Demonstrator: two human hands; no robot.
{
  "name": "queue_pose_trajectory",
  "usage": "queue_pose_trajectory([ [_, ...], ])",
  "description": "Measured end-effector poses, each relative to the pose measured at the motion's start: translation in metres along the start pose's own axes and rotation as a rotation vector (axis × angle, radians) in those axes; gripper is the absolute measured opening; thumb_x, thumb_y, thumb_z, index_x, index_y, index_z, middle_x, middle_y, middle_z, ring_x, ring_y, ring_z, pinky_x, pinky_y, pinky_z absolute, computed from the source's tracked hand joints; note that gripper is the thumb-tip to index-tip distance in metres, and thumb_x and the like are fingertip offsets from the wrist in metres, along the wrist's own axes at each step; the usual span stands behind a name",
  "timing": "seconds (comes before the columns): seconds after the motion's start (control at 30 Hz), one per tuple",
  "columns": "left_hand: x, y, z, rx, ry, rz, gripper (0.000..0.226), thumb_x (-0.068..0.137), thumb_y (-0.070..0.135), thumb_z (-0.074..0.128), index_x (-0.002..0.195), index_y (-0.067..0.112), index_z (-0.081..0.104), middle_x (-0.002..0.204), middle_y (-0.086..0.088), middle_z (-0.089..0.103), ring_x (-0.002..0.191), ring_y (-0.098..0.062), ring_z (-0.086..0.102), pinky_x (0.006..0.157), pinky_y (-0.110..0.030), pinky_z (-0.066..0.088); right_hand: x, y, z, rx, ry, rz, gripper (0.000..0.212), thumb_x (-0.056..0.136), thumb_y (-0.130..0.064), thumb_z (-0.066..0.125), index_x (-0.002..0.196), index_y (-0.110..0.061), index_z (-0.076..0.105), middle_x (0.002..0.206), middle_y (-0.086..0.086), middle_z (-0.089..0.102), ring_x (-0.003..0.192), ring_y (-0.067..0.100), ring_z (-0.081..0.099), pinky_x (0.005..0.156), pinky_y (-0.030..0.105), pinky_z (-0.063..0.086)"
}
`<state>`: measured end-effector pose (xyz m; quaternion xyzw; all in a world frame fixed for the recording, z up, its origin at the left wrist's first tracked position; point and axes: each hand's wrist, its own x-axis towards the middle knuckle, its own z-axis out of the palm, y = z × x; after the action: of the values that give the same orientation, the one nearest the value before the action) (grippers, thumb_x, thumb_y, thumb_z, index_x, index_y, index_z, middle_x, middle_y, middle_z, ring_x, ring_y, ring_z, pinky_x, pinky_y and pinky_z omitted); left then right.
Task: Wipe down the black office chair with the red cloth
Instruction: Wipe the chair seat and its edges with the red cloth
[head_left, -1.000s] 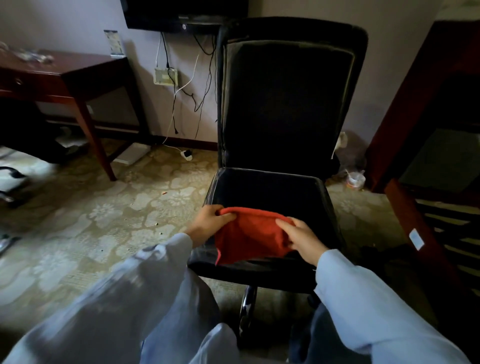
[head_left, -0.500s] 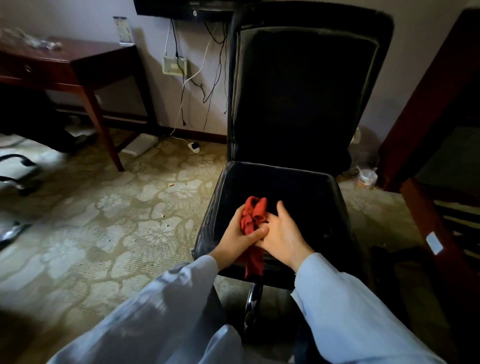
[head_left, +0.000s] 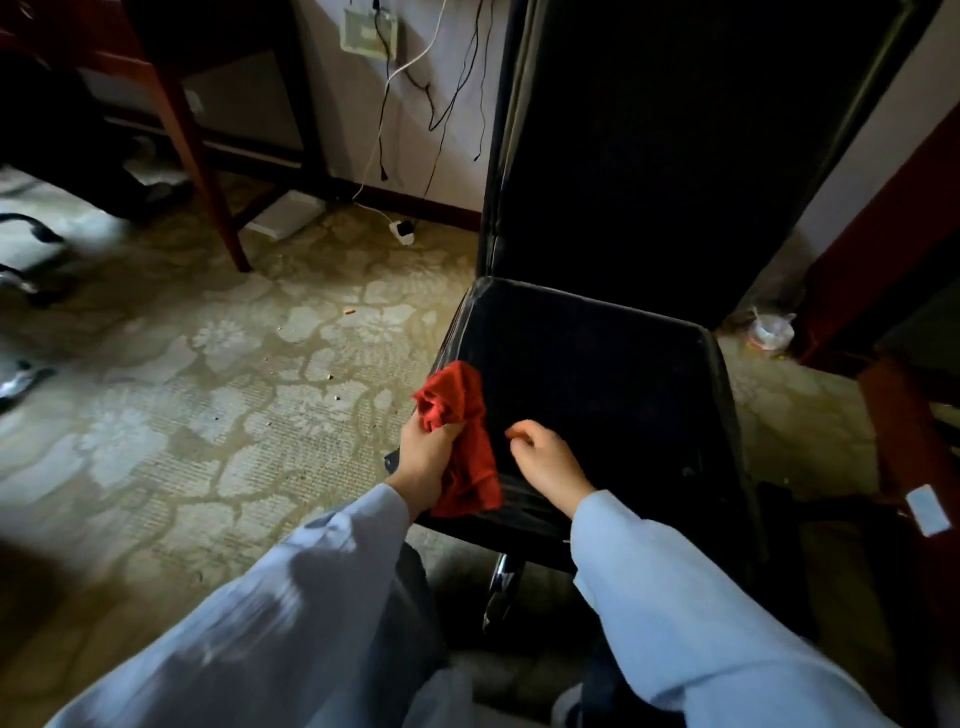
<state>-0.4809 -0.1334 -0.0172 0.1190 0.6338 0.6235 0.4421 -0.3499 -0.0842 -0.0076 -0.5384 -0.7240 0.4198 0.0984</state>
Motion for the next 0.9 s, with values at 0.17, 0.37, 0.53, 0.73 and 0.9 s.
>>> queue_pose_trajectory([
  [0.17, 0.02, 0.0, -0.001, -0.066, -0.029, -0.085, 0.026, 0.086, -0.007, 0.055, 0.083, 0.018, 0.058, 0.078, -0.005, 0.062, 0.068, -0.018, 0.059, 0.064, -0.029, 0.055, 0.033, 0.011, 0.031, -0.468, -0.142, 0.08, 0.057, 0.098, -0.037, 0.036, 0.149, -0.033, 0.011, 0.158, 0.007, 0.006, 0.142, 0.036, 0.009, 0.114, 0.047, 0.011],
  [0.37, 0.039, -0.012, -0.015, -0.138, -0.122, -0.208, 0.012, 0.09, 0.011, 0.059, 0.1, 0.016, 0.062, 0.087, -0.008, 0.068, 0.076, -0.02, 0.065, 0.069, -0.033, 0.057, 0.035, 0.035, 0.059, -0.641, -0.151, 0.162, 0.061, 0.096, -0.055, 0.025, 0.147, -0.041, -0.006, 0.157, 0.006, -0.014, 0.143, 0.036, -0.013, 0.113, 0.054, -0.003],
  [0.53, 0.042, -0.011, -0.022, -0.103, -0.083, -0.191, 0.01, 0.089, 0.011, 0.061, 0.096, 0.017, 0.065, 0.095, -0.012, 0.067, 0.084, -0.025, 0.064, 0.086, -0.043, 0.052, 0.035, 0.038, 0.054, -0.647, -0.146, 0.16, 0.057, 0.098, -0.051, 0.024, 0.147, -0.042, -0.003, 0.158, 0.002, -0.01, 0.144, 0.032, -0.011, 0.114, 0.053, 0.001],
  [0.73, 0.034, -0.001, -0.033, -0.03, -0.04, -0.133, 0.006, 0.09, 0.014, 0.06, 0.088, 0.019, 0.063, 0.086, -0.006, 0.067, 0.076, -0.019, 0.064, 0.081, -0.038, 0.053, 0.025, 0.046, 0.041, -0.81, -0.173, 0.098, 0.058, 0.099, -0.051, 0.018, 0.148, -0.036, -0.007, 0.158, 0.009, -0.006, 0.144, 0.035, -0.003, 0.113, 0.054, 0.01],
  [0.9, 0.024, 0.007, -0.045, 0.068, -0.038, -0.143, 0.005, 0.088, 0.019, 0.064, 0.093, 0.018, 0.064, 0.096, -0.011, 0.068, 0.089, -0.027, 0.065, 0.088, -0.045, 0.052, 0.009, 0.059, 0.029, -0.819, -0.183, 0.101, 0.057, 0.098, -0.052, 0.016, 0.148, -0.037, -0.006, 0.158, 0.009, -0.005, 0.144, 0.034, -0.004, 0.114, 0.053, 0.01],
])
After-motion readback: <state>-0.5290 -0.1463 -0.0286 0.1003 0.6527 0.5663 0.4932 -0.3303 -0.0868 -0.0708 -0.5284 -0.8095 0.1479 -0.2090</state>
